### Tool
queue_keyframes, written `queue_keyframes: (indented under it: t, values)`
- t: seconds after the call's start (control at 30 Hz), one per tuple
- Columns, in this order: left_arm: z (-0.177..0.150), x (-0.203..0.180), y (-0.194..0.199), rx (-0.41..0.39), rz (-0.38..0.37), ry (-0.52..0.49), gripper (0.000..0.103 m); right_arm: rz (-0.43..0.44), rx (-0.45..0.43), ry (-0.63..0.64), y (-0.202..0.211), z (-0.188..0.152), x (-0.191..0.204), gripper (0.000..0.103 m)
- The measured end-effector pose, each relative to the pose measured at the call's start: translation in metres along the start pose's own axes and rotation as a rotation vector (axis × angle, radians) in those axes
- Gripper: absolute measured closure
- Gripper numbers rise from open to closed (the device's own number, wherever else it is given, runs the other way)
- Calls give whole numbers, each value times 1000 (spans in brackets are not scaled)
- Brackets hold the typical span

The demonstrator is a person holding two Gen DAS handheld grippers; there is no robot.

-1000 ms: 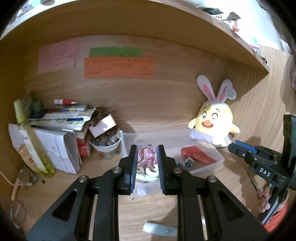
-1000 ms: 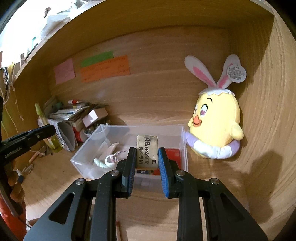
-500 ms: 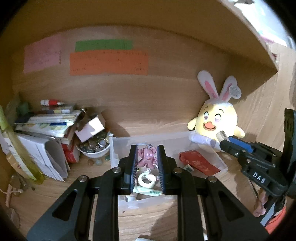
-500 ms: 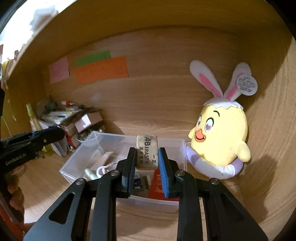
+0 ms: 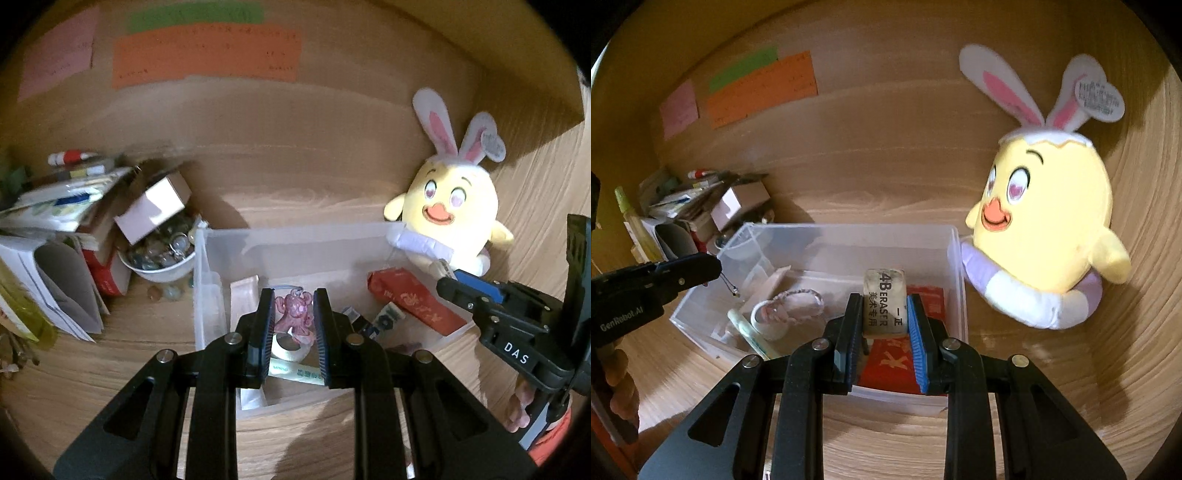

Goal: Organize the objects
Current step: 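Carry the pink charm and eraser over the clear box and lower them inside, then open the left tool to drop the pink charm while the right tool releases the eraser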

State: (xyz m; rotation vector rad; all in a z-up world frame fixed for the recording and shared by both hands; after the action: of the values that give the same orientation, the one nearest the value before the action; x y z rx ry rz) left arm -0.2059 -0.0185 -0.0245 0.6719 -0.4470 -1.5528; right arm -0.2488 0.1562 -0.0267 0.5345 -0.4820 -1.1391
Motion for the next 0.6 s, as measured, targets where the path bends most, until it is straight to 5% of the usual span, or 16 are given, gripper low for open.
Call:
queue_keyframes:
  t: [0.6]
  values:
    - [-15,-5,-25,93,-12,-44,83,-8,90,20,-24,-10,0,81]
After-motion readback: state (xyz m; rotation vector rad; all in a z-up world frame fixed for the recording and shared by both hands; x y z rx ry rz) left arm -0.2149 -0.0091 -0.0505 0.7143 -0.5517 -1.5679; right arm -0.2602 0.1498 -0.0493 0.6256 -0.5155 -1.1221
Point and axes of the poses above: each gripper's, at about its wrist camera, not at the fingertips, and y roughly against the way its jaws point, x to its left, z to its top, the point moved 4 cm from there along -y, roughly the way its jaws point
